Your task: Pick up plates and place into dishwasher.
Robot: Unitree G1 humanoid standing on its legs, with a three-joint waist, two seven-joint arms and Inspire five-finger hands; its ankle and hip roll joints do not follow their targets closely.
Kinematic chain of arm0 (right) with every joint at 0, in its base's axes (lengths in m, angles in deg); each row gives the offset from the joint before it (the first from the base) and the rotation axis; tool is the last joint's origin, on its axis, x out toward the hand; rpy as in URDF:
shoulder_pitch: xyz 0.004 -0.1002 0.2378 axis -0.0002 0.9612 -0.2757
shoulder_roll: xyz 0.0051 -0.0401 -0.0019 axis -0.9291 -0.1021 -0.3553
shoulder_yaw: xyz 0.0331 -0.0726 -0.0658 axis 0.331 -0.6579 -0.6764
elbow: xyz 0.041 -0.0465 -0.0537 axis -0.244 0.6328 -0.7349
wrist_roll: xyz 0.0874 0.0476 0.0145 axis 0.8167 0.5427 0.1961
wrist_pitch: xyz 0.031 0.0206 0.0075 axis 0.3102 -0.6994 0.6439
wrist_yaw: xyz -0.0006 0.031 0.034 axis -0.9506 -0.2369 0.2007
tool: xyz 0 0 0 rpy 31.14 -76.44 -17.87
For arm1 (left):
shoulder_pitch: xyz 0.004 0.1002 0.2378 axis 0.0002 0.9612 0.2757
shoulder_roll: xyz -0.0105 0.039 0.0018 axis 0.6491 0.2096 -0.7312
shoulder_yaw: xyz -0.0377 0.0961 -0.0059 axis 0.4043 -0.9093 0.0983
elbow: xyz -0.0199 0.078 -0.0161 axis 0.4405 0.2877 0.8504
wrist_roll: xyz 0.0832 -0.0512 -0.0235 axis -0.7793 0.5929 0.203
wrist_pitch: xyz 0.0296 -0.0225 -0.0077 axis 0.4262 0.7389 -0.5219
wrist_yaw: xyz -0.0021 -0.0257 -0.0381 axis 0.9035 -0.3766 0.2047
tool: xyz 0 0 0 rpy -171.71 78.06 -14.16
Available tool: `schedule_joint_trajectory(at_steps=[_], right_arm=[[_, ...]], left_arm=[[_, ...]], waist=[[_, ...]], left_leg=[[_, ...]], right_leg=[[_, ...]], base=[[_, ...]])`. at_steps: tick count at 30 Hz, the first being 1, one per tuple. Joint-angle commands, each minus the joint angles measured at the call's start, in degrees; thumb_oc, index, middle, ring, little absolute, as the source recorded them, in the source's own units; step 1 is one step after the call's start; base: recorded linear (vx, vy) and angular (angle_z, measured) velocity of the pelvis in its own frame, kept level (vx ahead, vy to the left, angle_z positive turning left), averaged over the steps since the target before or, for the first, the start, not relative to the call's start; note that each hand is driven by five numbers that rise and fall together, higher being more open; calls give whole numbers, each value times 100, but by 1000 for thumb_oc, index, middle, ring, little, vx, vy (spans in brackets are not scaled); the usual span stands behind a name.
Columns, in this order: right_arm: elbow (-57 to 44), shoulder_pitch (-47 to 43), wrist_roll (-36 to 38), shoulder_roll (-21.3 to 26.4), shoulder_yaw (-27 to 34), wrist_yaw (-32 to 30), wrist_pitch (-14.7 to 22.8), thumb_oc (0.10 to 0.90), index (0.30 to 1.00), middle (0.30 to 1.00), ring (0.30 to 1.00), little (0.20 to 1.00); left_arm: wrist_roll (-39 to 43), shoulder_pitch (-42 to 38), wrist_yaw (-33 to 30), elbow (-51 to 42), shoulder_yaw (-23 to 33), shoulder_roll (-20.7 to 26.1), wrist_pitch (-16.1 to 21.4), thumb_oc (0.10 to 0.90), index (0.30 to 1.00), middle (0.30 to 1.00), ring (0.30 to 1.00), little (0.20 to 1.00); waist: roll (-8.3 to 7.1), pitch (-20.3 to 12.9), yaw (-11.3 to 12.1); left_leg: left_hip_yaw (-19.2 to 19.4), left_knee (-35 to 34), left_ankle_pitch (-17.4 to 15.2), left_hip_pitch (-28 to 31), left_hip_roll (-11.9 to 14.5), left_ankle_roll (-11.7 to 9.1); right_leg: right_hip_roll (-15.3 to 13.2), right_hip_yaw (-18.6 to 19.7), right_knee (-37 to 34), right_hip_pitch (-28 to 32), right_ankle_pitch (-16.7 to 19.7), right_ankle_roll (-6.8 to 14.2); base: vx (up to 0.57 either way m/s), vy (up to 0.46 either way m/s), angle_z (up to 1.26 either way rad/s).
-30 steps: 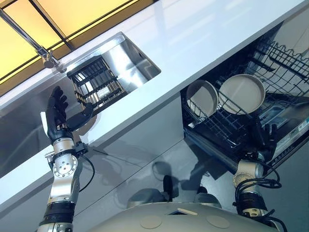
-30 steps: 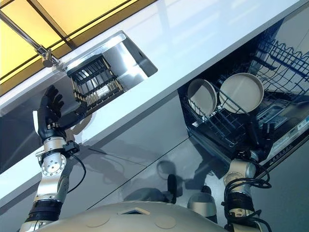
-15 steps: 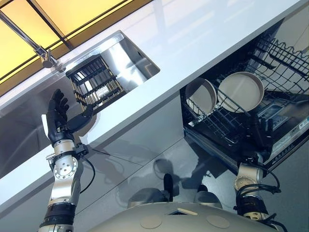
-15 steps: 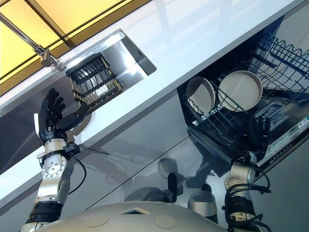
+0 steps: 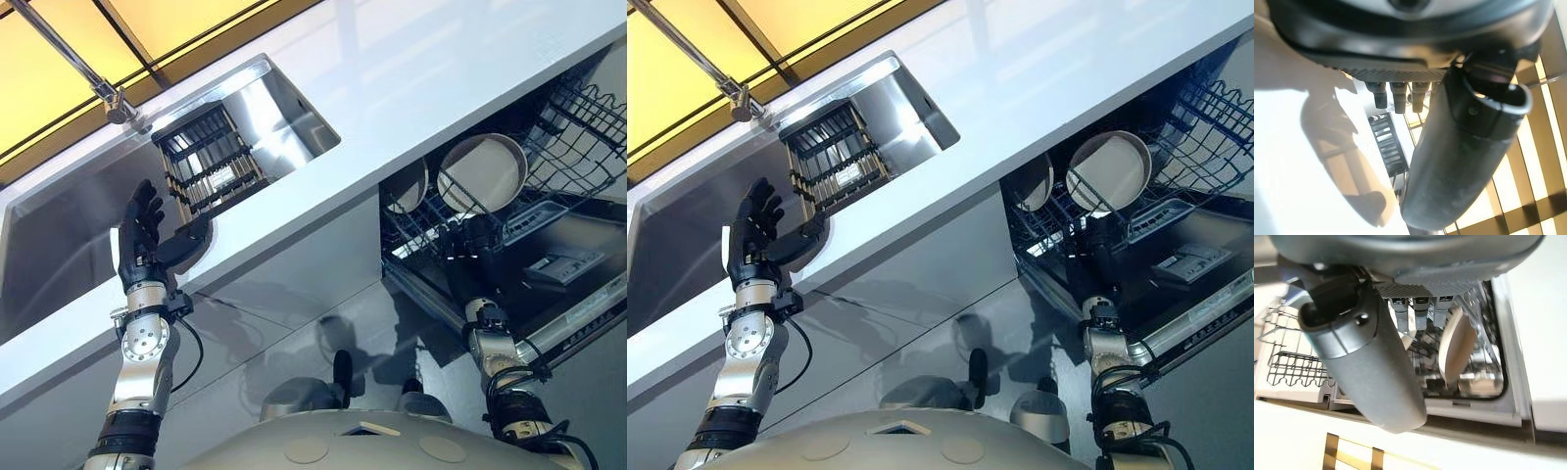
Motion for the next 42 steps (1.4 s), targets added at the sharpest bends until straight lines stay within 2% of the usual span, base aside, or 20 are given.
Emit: schedule_joint_trajectory(at_steps=[1,2,3,5,7,10,12,16,21,23,26,28,32,38,42], right_arm=[[-1049,-1199,-246,-1034,-1655,772,-1072,800,900,900,900,900],[-1067,-1208,-346,-1041,-1672,767,-936,800,900,900,900,900],[-1179,-1191,-852,-1070,-1727,472,-144,800,900,900,900,900],[-1271,-1152,-1495,-1057,-1752,130,606,800,900,900,900,900],[-1519,-1022,-3025,-993,-1755,-271,1522,800,900,900,900,900],[-1871,-786,-4589,-893,-1666,-985,2244,800,900,900,900,900],[-2106,-563,-5144,-805,-1469,-1405,2559,800,900,900,900,900],[-2372,-78,-5372,-787,-966,-1455,2591,800,900,900,900,900],[-2194,720,-4912,-745,-230,-830,2073,800,900,900,900,900],[-2071,991,-4805,-680,-20,-623,2095,800,900,900,900,900],[-1918,1173,-4599,-638,260,-566,2315,800,900,900,900,900],[-1947,1251,-4696,-659,346,-812,2576,800,900,900,900,900],[-2036,1329,-5099,-660,366,-1045,2797,800,900,900,900,900],[-1925,1374,-5771,-553,210,-1119,2484,800,900,900,900,900],[-1752,1256,-6147,-375,68,-1189,2418,800,900,900,900,900]], left_arm=[[-20,-407,32,-412,217,320,422,800,900,900,900,900],[-18,-408,43,-413,221,321,415,800,900,900,900,900],[2,-398,64,-445,238,340,379,800,900,900,900,900],[20,-385,61,-485,258,365,341,800,900,900,900,900],[36,-371,11,-522,276,375,322,800,900,900,900,900],[-42,-324,-19,-386,326,280,498,800,900,900,900,900],[-121,-257,-39,-363,402,174,578,800,900,900,900,900],[-177,-99,-84,-309,643,-18,772,800,900,900,900,900],[-188,186,32,-391,1052,-129,963,800,900,900,900,900],[-183,296,48,-448,1158,-121,1013,800,900,900,900,900],[-119,351,127,-386,1320,-63,1097,800,900,900,900,900],[-117,348,90,-373,1367,-53,1094,800,900,900,900,900],[-85,339,45,-365,1397,-69,1084,800,900,900,900,900],[-125,293,-8,-361,1373,-88,1052,800,900,900,900,900],[-136,240,-24,-366,1331,-45,1006,800,900,900,900,900]], waist=[[-145,-194,448],[-149,-201,452],[-169,-224,457],[-189,-240,447],[-221,-241,401],[-282,-231,311],[-326,-223,231],[-393,-203,6],[-558,-160,-225],[-641,-139,-285],[-739,-123,-353],[-779,-119,-400],[-808,-119,-458],[-861,-121,-463],[-880,-113,-409]], left_leg=[[142,440,-875,136,-388,39],[143,434,-877,143,-390,46],[154,414,-882,165,-391,71],[166,395,-883,181,-391,90],[185,362,-885,202,-393,120],[256,352,-916,225,-397,155],[312,331,-940,250,-393,185],[486,274,-977,286,-366,216],[701,201,-1035,335,-308,224],[748,182,-1058,358,-293,227],[807,165,-1097,386,-265,230],[841,145,-1111,402,-256,229],[885,129,-1122,412,-244,221],[890,144,-1131,401,-217,213],[850,142,-1117,400,-206,198]], right_leg=[[-298,37,994,-668,-412,19],[-300,39,991,-664,-410,23],[-300,44,991,-656,-405,36],[-293,58,999,-659,-401,42],[-282,86,1022,-690,-393,52],[-268,156,1039,-728,-377,80],[-252,210,1034,-753,-363,99],[-214,350,1005,-811,-338,150],[-164,480,869,-799,-296,221],[-144,508,819,-786,-275,237],[-111,549,757,-769,-252,255],[-81,592,707,-763,-235,266],[-46,655,642,-756,-211,280],[-20,679,652,-749,-236,278],[-22,635,665,-731,-246,273]], base=[[44,32,7],[49,42,2],[36,32,-1],[24,33,0],[3,33,1],[0,0,0],[0,0,0],[-42,29,-14],[-70,-23,-16],[-80,-67,-14],[-78,-65,-13],[-69,-45,-11],[-61,-12,-15],[-29,-10,-9],[0,0,0]])
